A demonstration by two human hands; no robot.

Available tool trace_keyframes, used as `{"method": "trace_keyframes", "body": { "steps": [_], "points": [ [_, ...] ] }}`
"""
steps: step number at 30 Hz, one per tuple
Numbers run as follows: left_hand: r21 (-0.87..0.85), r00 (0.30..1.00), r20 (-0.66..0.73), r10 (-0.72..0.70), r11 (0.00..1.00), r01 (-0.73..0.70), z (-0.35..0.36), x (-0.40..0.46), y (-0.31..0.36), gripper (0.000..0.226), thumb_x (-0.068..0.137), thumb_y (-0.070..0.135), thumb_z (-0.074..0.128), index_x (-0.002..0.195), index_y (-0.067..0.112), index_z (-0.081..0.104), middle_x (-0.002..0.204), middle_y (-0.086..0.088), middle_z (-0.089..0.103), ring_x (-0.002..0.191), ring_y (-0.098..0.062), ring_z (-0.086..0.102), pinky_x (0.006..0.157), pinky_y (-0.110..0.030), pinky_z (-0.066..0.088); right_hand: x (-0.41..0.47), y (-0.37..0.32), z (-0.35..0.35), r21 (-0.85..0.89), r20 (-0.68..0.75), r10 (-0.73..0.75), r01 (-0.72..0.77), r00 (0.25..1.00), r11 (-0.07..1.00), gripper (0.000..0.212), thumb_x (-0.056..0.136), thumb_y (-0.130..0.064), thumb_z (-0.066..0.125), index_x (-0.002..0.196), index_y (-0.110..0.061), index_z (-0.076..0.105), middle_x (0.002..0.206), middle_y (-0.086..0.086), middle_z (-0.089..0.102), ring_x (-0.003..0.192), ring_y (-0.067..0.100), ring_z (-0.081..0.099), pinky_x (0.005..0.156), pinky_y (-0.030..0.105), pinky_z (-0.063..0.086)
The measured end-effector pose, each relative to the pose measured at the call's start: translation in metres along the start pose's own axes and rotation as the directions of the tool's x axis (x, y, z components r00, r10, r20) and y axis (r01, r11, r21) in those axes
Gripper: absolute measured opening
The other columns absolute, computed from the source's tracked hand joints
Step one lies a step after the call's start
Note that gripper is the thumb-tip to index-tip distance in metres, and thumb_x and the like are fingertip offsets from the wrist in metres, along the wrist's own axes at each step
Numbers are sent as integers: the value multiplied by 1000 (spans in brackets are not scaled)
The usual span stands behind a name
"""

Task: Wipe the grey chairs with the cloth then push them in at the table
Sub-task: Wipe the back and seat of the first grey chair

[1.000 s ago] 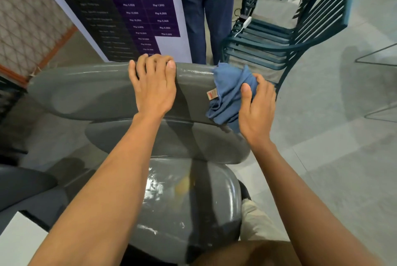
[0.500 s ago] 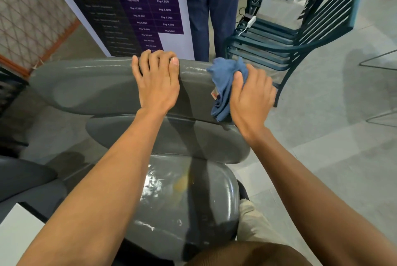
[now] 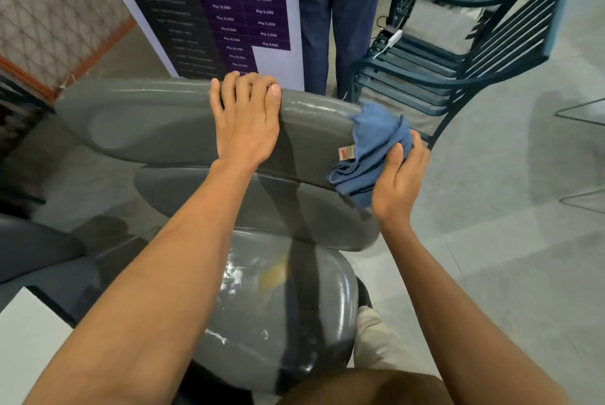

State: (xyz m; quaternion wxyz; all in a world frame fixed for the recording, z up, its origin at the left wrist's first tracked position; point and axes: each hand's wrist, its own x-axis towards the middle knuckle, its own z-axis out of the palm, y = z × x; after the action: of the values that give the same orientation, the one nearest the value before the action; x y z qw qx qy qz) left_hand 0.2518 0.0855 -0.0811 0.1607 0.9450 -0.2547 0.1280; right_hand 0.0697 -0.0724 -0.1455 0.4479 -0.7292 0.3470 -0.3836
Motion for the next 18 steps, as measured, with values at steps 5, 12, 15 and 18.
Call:
{"method": "trace_keyframes", "body": {
  "steps": [5, 12, 15, 18],
  "points": [
    [-13, 1000, 16, -8, 1000, 9, 0, 1, 0, 42, 110, 39, 17, 130, 29, 53, 139, 3, 50, 146, -25, 28, 127, -50, 4, -2, 4, 8, 69, -58, 78, -74, 995, 995, 39, 108, -28, 36, 139, -6, 47, 121, -4, 49, 107, -14, 46, 92, 7, 37],
    [-24, 1000, 16, -23, 999, 24, 0, 1, 3, 44, 110, 39, 16, 131, 28, 53, 140, 3, 50, 147, -26, 27, 127, -50, 2, 14, -17, 9, -244, -14, -118, 111, 993, 963, 44, 105, -40, 36, 130, -10, 56, 115, 6, 59, 104, 20, 53, 89, 32, 42],
    [-23, 999, 28, -17, 1000, 18, -1, -1, 2, 44, 110, 39, 16, 133, 28, 52, 142, 3, 49, 149, -25, 25, 127, -50, 1, 13, -20, 10, -261, -14, -121, 113, 993, 959, 42, 106, -40, 39, 131, -12, 56, 117, 4, 59, 106, 18, 51, 91, 25, 38],
    [-35, 999, 35, -2, 999, 3, -5, -3, 1, 42, 111, 39, 18, 134, 29, 51, 144, 5, 48, 149, -24, 24, 127, -48, -1, -1, -10, 7, -21, -30, 18, -18, 999, 1000, 42, 106, -39, 42, 139, -14, 50, 123, -3, 53, 112, 7, 48, 95, 16, 38]
  ]
}}
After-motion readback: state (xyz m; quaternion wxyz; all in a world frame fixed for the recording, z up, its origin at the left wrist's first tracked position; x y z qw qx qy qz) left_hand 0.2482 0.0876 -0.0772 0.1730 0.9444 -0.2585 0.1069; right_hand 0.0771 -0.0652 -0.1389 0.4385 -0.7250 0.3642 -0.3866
